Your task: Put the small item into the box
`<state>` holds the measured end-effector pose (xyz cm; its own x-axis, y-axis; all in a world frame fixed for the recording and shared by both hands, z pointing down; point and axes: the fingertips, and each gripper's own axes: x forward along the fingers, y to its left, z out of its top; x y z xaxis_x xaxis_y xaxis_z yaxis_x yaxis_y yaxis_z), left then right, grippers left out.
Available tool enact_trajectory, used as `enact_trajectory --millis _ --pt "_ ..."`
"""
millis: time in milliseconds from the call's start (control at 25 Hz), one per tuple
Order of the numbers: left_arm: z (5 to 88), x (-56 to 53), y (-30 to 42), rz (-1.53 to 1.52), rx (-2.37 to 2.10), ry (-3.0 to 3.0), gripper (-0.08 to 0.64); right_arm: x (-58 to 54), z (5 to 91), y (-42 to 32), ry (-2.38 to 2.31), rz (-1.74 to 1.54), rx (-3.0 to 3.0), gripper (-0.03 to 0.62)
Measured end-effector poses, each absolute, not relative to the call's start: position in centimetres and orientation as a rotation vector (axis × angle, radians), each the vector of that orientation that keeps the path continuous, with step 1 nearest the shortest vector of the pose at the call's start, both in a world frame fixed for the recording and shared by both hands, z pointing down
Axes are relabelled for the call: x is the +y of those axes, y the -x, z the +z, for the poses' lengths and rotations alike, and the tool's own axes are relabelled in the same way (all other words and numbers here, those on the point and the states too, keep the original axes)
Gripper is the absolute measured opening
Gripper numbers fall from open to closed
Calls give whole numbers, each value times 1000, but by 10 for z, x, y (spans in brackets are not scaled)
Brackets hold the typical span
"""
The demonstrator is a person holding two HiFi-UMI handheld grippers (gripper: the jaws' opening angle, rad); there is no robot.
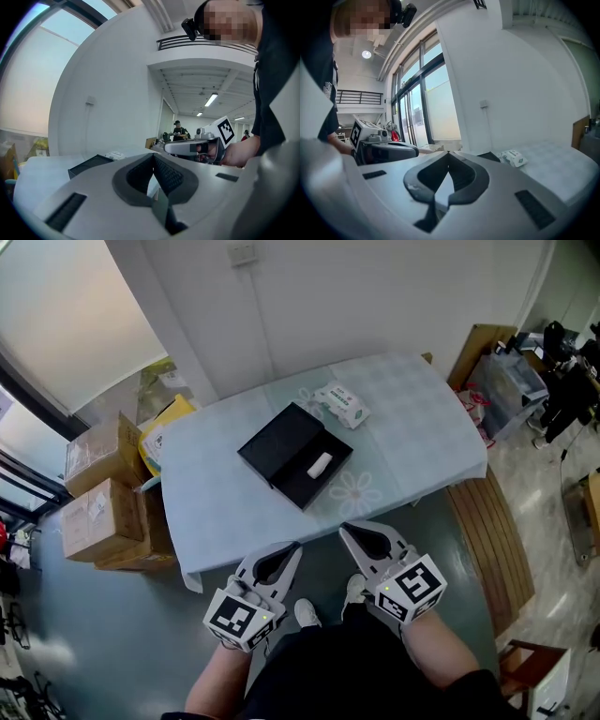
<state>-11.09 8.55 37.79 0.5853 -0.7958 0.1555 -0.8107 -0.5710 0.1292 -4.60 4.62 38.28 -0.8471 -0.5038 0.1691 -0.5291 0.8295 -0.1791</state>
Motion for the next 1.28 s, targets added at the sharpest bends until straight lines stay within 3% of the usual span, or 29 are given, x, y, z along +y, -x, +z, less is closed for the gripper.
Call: enact_trajectory --millis 1280 --pt "388 117 128 95 -1195 -2697 8 85 393 60 -979 341 -2829 9"
